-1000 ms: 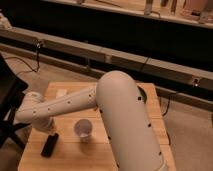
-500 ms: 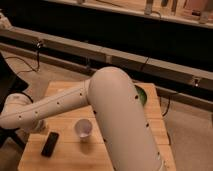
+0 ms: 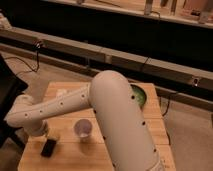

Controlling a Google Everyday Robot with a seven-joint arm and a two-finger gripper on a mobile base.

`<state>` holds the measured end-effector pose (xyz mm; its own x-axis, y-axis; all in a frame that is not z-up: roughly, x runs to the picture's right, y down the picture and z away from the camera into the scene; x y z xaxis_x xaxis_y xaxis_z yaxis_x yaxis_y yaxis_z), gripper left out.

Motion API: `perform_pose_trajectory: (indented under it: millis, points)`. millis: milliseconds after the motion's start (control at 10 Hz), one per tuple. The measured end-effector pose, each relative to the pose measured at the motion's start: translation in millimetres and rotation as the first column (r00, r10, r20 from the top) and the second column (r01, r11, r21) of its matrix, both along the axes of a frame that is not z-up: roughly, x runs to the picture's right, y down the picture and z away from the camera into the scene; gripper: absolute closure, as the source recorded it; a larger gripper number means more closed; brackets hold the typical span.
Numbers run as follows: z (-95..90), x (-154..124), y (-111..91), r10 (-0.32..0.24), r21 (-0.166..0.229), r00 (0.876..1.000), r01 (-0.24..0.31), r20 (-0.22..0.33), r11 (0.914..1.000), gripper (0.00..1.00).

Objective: Place the eraser on the white sponge

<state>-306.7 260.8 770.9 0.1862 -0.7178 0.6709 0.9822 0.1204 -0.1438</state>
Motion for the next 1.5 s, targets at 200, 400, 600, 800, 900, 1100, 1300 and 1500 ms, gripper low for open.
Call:
perform_pose_trajectory:
  millis: [200, 400, 600, 800, 900, 1100, 1300, 1500]
  points:
    - [10.6, 6, 12, 0.023, -0.043, 1.000, -0.023, -0.015, 0.9988, 0.20]
    - [16.1, 9, 19, 0.037, -0.069, 0.999, -0.039, -0.023, 0.9969, 0.20]
    - [19.2, 12, 23, 0.043, -0.077, 0.999, -0.045, -0.028, 0.9960, 0.33]
    - [18.9, 10, 23, 0.050, -0.075, 0.998, -0.052, -0.029, 0.9958, 0.55]
    - [18.0, 11, 22, 0.050, -0.069, 0.998, -0.052, -0.031, 0.9963, 0.67]
    - [15.7, 13, 17, 0.052, -0.052, 0.998, -0.054, -0.031, 0.9972, 0.87]
    - [7.1, 12, 3, 0.084, -0.012, 0.996, -0.084, 0.005, 0.9964, 1.00]
    - [-3.1, 12, -16, 0.114, 0.031, 0.992, -0.116, 0.050, 0.9928, 1.00]
